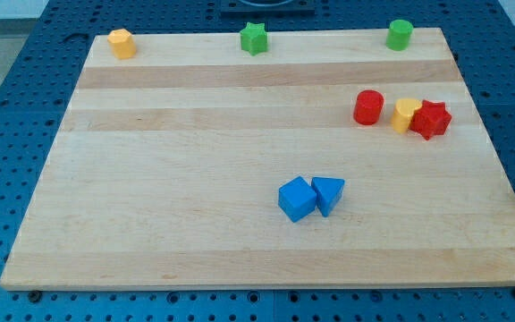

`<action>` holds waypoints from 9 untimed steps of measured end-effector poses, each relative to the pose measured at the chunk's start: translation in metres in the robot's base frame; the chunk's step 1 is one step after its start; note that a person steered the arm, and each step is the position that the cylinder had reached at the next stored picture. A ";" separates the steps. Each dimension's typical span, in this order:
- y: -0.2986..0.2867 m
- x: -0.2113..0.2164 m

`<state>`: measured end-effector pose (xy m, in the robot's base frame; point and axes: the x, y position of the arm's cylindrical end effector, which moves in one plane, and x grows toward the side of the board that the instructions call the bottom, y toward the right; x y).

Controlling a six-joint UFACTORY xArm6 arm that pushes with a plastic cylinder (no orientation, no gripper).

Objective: Separate the blue triangle from the blue cube

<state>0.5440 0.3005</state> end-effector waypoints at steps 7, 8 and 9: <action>-0.311 -0.079; -0.316 -0.071; -0.316 -0.043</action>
<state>0.5009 -0.0155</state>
